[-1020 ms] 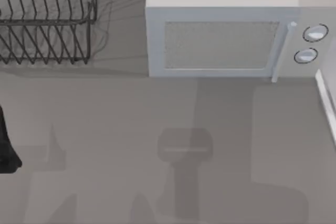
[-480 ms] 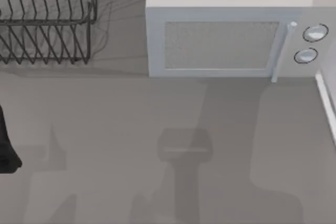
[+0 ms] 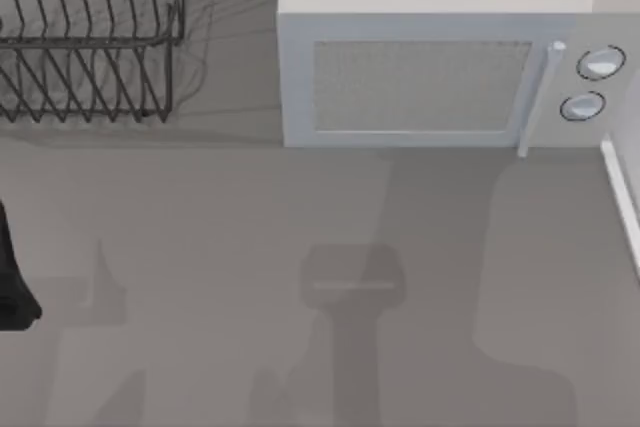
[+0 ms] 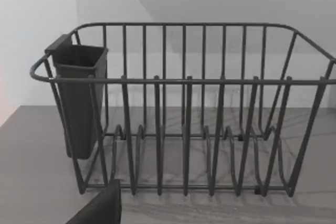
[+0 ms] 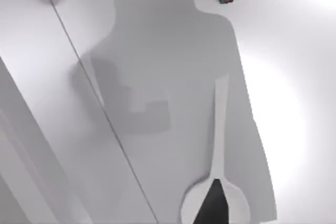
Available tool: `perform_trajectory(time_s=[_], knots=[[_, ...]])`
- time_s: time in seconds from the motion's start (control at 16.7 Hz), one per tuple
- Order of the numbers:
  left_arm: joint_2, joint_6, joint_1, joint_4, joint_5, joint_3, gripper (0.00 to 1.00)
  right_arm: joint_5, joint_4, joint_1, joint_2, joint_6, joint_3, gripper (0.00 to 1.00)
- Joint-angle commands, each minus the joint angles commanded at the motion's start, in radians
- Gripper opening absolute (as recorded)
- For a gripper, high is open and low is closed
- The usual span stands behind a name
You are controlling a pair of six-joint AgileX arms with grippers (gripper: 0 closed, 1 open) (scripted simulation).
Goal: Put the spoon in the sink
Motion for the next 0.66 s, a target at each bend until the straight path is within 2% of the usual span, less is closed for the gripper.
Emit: perform_trajectory(time_s=[0.3,0.66], knots=[[0.0,0.0,0.0,0.0,0.0,0.0,1.0,0.0,0.0,0.0,0.0,0.0,0.0,0.98],[0.0,0.0,0.0,0.0,0.0,0.0,1.0,0.0,0.0,0.0,0.0,0.0,0.0,1.0]])
